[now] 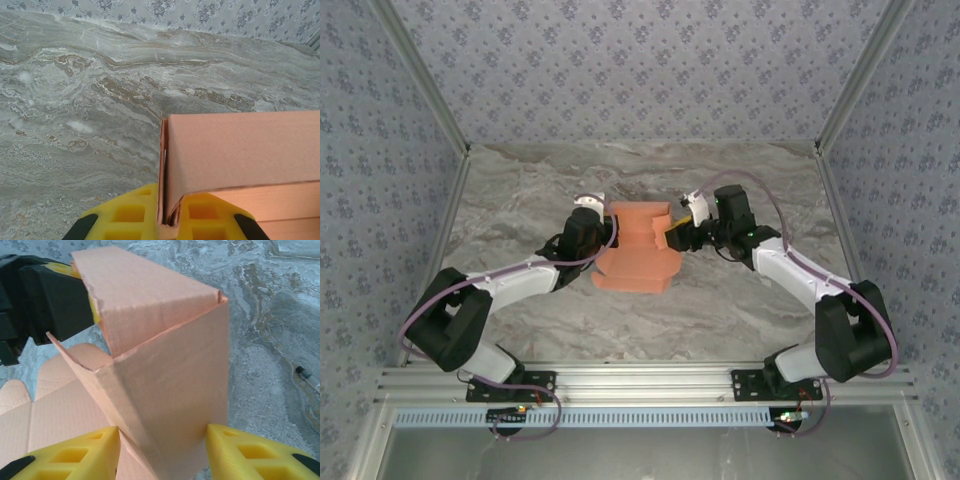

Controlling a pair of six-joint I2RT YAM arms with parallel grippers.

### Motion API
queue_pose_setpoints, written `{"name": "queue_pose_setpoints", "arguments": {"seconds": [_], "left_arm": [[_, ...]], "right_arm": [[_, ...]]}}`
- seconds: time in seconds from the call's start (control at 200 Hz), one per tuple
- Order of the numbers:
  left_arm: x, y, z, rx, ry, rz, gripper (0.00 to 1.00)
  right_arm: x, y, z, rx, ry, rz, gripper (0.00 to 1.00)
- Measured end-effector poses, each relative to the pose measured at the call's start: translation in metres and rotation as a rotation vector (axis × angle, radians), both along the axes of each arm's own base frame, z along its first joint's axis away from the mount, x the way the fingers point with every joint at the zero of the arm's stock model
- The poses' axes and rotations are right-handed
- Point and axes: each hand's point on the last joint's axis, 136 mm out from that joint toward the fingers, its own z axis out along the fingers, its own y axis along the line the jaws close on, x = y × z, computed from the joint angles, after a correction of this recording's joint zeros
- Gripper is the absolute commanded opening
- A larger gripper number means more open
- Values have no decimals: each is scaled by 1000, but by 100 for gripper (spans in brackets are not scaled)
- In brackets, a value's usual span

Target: Fold the paper box

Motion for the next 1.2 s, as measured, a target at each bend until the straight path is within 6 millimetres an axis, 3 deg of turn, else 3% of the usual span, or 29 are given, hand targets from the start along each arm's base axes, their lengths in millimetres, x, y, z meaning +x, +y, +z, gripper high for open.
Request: {"name": "queue_pose_setpoints", "arguments": {"seconds": [0.175,0.46,0.904,1.199], "left_arm": [[1,2,0,1,-1,12,3],[2,5,-1,9,-2,27,3],[-1,-1,1,-5,-3,13,3],[0,-4,6,-31,-13,12,3]], "right_arm": [[7,1,-2,-67,-25,-54,33],[11,5,-6,-268,-128,-217,28],[27,-8,1,-551,-216,-600,15],[21,-12,15,-622,-251,-781,11]]}}
